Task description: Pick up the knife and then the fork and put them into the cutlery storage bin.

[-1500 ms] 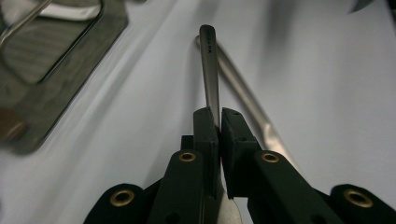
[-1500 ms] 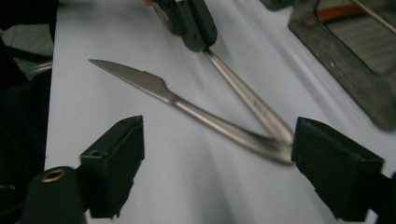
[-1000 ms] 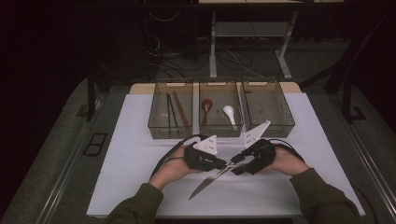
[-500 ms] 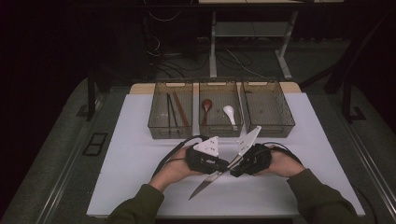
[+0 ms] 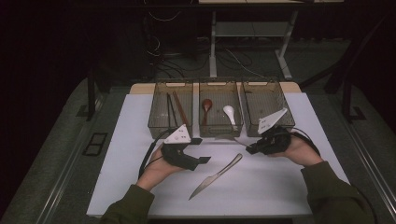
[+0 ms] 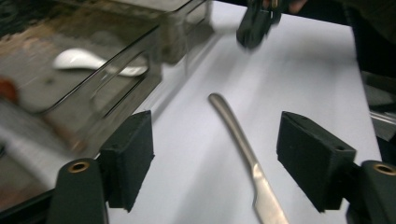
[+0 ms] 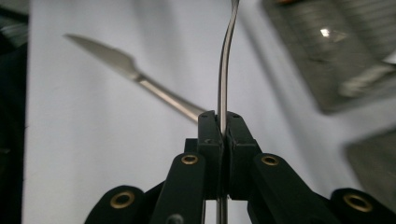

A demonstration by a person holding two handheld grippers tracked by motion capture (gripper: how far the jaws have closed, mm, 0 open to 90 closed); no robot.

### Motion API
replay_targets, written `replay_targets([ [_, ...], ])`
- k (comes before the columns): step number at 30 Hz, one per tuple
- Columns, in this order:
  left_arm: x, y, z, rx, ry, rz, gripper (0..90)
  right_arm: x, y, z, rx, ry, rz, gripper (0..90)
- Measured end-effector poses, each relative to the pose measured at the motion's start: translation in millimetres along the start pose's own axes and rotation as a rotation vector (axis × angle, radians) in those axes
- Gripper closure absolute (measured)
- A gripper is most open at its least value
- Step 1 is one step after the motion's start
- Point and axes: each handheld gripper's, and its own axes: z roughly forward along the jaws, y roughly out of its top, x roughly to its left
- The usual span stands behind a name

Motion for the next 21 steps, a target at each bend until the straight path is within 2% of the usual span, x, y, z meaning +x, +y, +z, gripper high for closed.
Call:
replay_targets([
  [3,-3.2,-10.8,-4.8,0.017,0.032,-0.036,21.8,-12.1,1.0,-14.9,-0.028,-0.060,0.052,86.3],
  [4,-5.0,-14.7,-5.9,0.021,0.042,-0.050,21.3,-15.9,1.9,-19.4,-0.041,-0.076,0.083,86.3],
  [11,-14.2,-42.1,-11.0,0.060,0.075,-0.116,16.2,-56.2,1.9,-40.1,-0.062,-0.231,0.230,86.3],
  [17,-16.0,-49.5,-12.6,0.075,0.083,-0.128,14.2,-87.9,-0.7,-45.2,-0.039,-0.333,0.353,86.3],
  [21,-17.9,-48.8,-9.1,0.087,0.078,-0.118,13.7,-108.9,-4.4,-39.5,-0.012,-0.381,0.412,86.2],
])
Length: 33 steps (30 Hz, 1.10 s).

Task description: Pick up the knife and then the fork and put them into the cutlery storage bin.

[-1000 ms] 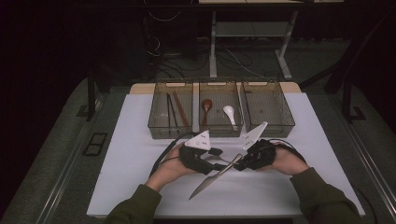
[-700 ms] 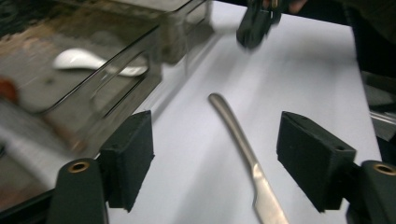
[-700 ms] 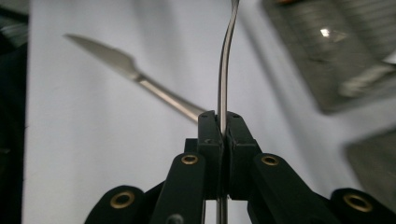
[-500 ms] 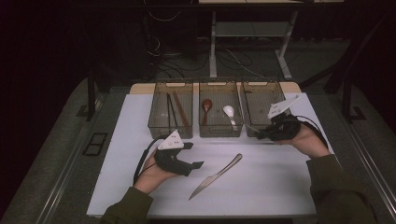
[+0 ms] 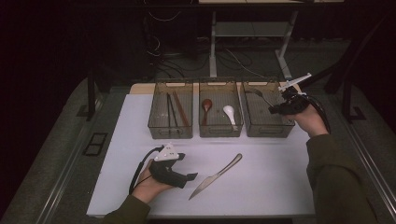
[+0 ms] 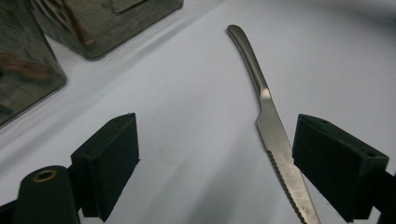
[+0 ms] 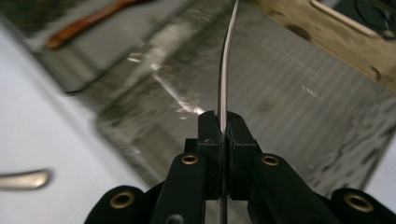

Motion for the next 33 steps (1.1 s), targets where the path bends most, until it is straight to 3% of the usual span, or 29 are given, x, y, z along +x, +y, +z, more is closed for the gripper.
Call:
replay_targets([
  [5,-0.3,-0.6,1.5,0.014,-0.009,0.006,13.7,-14.5,-2.0,19.4,0.036,-0.018,0.052,86.2],
  [8,-0.8,-1.0,2.8,0.014,-0.014,0.002,13.7,-17.9,-6.0,31.0,0.081,-0.033,0.051,85.9],
  [12,-1.8,-0.8,4.5,0.029,-0.017,0.009,13.8,-19.8,-10.6,38.2,0.093,-0.036,0.066,82.7],
  [17,-2.8,1.1,6.6,0.029,-0.013,0.013,13.9,-16.9,-13.0,31.8,0.032,-0.014,0.065,64.8],
  [22,-4.2,6.7,13.2,0.039,-0.007,0.011,15.6,-6.7,-17.5,11.7,-0.085,0.033,0.067,49.4],
  [24,-4.9,10.2,16.6,0.044,-0.004,0.012,17.7,0.6,-19.6,4.1,-0.117,0.059,0.058,42.4],
  [29,-7.5,20.4,26.6,0.043,0.001,0.012,23.4,26.2,-28.3,-10.9,-0.188,0.060,-0.006,33.7],
  [33,-10.8,27.2,36.8,0.059,-0.025,0.005,30.9,47.4,-38.6,-17.2,-0.228,0.070,-0.043,28.5],
])
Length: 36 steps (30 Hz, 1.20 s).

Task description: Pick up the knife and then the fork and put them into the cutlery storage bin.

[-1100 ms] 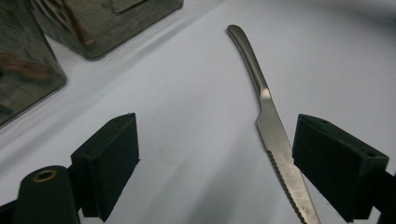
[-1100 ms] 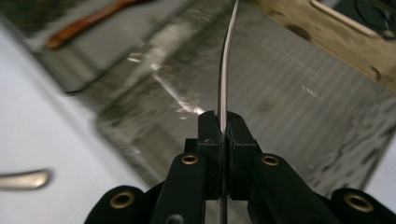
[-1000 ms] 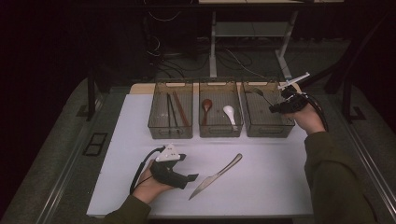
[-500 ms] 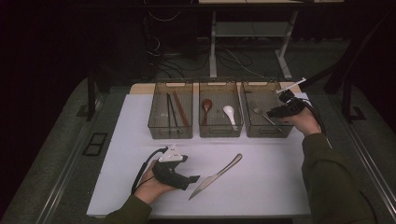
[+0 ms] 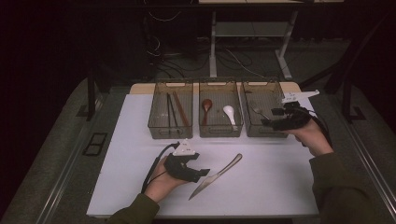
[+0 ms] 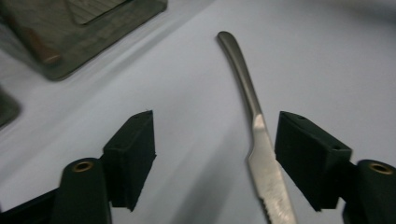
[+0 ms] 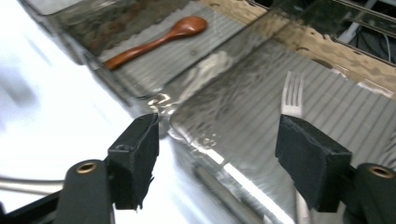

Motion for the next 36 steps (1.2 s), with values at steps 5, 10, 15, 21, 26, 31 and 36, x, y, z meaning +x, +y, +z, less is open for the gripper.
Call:
replay_targets([
  [5,-10.0,8.3,19.0,0.015,-0.033,0.000,42.5,19.2,-13.8,-3.9,-0.036,0.061,0.005,25.9],
  [10,-18.3,17.1,40.1,0.047,-0.046,0.023,53.7,37.2,-29.6,-1.4,-0.041,0.095,-0.002,24.8],
  [15,-24.4,20.7,53.3,0.094,-0.027,0.068,63.9,47.0,-42.1,0.4,-0.045,0.126,-0.005,23.9],
  [21,-30.7,18.7,61.1,0.110,0.002,0.114,73.6,49.5,-44.4,4.8,-0.043,0.132,-0.006,22.8],
  [26,-30.7,18.4,60.5,0.122,0.002,0.154,76.5,49.2,-43.7,6.1,-0.046,0.150,-0.001,21.3],
  [31,-27.2,19.0,58.9,0.131,-0.026,0.184,79.2,51.3,-43.6,7.5,-0.031,0.203,-0.026,19.4],
  [36,-22.6,20.8,54.7,0.151,-0.057,0.204,79.3,58.4,-43.0,13.1,0.032,0.307,-0.105,19.1],
])
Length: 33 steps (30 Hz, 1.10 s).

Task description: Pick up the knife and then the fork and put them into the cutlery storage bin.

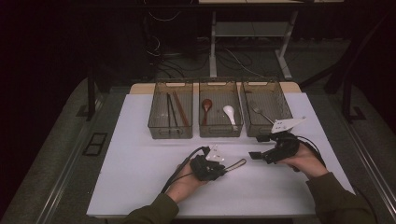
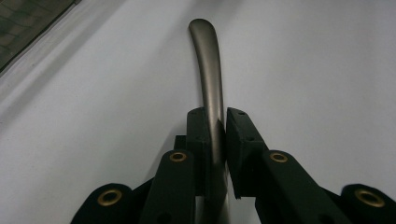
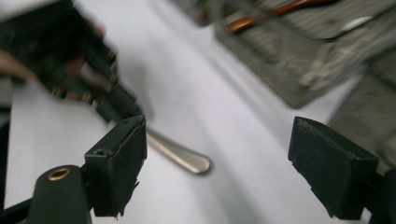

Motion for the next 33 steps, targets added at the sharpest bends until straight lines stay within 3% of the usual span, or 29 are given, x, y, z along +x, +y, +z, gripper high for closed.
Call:
replay_targets([
  [1,0.6,-0.5,-1.1,-0.012,-0.008,-0.014,79.3,2.9,0.9,1.4,0.014,0.017,-0.027,18.9],
  [5,3.4,0.6,-8.6,-0.025,-0.050,0.007,79.3,18.7,9.4,7.8,0.074,0.105,-0.124,17.2],
  [6,5.1,1.8,-11.9,-0.004,-0.060,0.044,79.3,22.1,12.4,10.7,0.098,0.121,-0.153,17.5],
  [7,4.3,2.8,-13.2,-0.013,-0.065,0.050,79.3,23.6,15.3,14.3,0.126,0.127,-0.201,18.0],
  [9,3.6,5.0,-16.3,-0.026,-0.088,0.072,79.3,28.7,20.5,23.1,0.163,0.160,-0.247,22.6],
  [10,1.5,6.0,-16.7,-0.047,-0.095,0.064,79.3,30.5,22.8,28.2,0.181,0.172,-0.261,23.4],
  [14,-1.0,12.7,-24.2,-0.055,-0.137,0.130,79.3,36.8,31.5,45.0,0.254,0.239,-0.319,32.8],
  [18,-1.0,20.3,-31.5,-0.069,-0.161,0.179,79.3,40.8,39.7,53.3,0.320,0.314,-0.333,44.1],
  [22,-2.5,26.2,-36.3,-0.080,-0.174,0.213,79.2,41.8,43.8,59.8,0.366,0.352,-0.344,56.7],
  [24,-4.2,29.0,-38.4,-0.084,-0.182,0.227,79.2,44.9,43.6,62.3,0.393,0.381,-0.320,62.2],
  [26,-4.8,32.3,-41.4,-0.078,-0.184,0.250,79.2,45.4,43.0,65.6,0.413,0.388,-0.348,66.5],
  [28,-7.8,34.4,-42.4,-0.069,-0.182,0.244,79.2,46.6,42.2,67.7,0.425,0.424,-0.350,75.7],
  [33,-8.3,35.1,-42.4,-0.072,-0.175,0.257,79.0,47.7,42.2,66.0,0.413,0.428,-0.380,77.1],
])
